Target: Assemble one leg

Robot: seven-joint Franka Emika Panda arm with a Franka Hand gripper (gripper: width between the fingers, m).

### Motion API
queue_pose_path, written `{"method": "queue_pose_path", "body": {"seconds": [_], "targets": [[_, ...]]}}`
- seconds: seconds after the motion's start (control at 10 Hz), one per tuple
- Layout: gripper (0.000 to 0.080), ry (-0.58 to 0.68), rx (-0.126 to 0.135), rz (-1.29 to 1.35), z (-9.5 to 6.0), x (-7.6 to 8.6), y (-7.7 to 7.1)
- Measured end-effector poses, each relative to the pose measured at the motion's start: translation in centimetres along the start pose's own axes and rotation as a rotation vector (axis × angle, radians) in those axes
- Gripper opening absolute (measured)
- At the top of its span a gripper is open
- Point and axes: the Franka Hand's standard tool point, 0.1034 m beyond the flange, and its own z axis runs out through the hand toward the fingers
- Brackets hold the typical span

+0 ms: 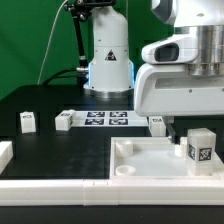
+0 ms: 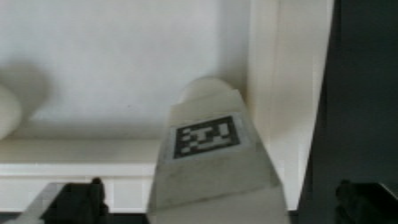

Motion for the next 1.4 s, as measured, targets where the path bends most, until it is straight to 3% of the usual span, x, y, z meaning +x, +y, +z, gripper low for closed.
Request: {"method": "queue_pose_path", "body": {"seconds": [0.2,0.4,0.8,1.4], "targets": [[0.0639,0.0,0.0,-0.013,0.0,0.0,0.01],[0.029,0.0,0.0,-0.013,0.0,0.0,0.01],[0.029,0.0,0.001,0.046,0.01,0.01,0.15],[0.0291,0.006,0.008,0.85,0.04,-0.06,0.23]]}}
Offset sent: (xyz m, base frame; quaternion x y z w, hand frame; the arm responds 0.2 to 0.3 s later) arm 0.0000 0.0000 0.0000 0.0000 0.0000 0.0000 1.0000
